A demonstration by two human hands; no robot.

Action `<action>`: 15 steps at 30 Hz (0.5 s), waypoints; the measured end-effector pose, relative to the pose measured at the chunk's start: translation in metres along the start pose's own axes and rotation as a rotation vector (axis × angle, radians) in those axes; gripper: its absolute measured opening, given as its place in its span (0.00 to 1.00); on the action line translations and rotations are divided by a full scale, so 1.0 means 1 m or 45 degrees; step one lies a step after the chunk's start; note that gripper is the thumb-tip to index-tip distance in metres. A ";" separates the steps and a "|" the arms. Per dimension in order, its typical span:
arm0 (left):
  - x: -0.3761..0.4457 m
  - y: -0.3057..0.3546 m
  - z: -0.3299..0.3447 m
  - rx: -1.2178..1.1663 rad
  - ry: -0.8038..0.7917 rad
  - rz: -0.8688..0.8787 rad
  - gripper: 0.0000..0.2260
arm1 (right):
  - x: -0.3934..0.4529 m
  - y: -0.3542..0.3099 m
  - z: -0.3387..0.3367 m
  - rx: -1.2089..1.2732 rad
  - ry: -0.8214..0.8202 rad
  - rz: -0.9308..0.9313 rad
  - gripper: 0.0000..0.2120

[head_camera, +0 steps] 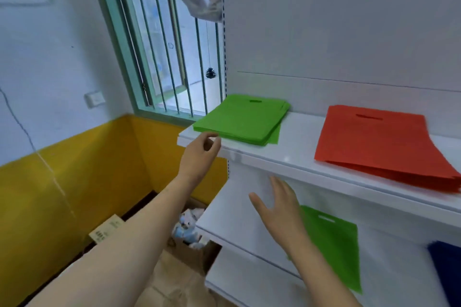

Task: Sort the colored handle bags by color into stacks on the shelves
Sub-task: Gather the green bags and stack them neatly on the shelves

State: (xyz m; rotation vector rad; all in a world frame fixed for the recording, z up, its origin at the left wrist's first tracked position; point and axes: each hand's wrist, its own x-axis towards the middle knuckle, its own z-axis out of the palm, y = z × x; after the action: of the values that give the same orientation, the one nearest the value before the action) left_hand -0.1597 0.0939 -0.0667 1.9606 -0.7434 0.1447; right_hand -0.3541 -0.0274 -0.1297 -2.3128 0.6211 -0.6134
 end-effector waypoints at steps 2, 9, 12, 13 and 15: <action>0.027 0.001 -0.009 0.014 0.019 0.036 0.14 | 0.017 -0.007 0.005 -0.033 0.005 -0.025 0.38; 0.154 -0.023 0.004 0.104 -0.061 0.098 0.22 | 0.091 -0.025 0.013 -0.041 0.265 -0.130 0.32; 0.214 -0.039 0.026 0.180 -0.093 0.138 0.25 | 0.150 -0.023 0.009 -0.097 0.395 -0.150 0.34; 0.232 -0.043 0.033 0.222 -0.122 0.162 0.25 | 0.169 -0.020 0.009 -0.133 0.388 -0.129 0.36; 0.269 -0.051 0.047 0.353 -0.218 0.218 0.25 | 0.200 -0.012 0.010 -0.209 0.268 -0.040 0.39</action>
State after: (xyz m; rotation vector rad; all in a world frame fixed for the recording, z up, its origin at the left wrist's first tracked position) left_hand 0.0749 -0.0473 -0.0215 2.1890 -1.0509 0.1929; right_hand -0.1897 -0.1300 -0.0764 -2.4323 0.7591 -0.8574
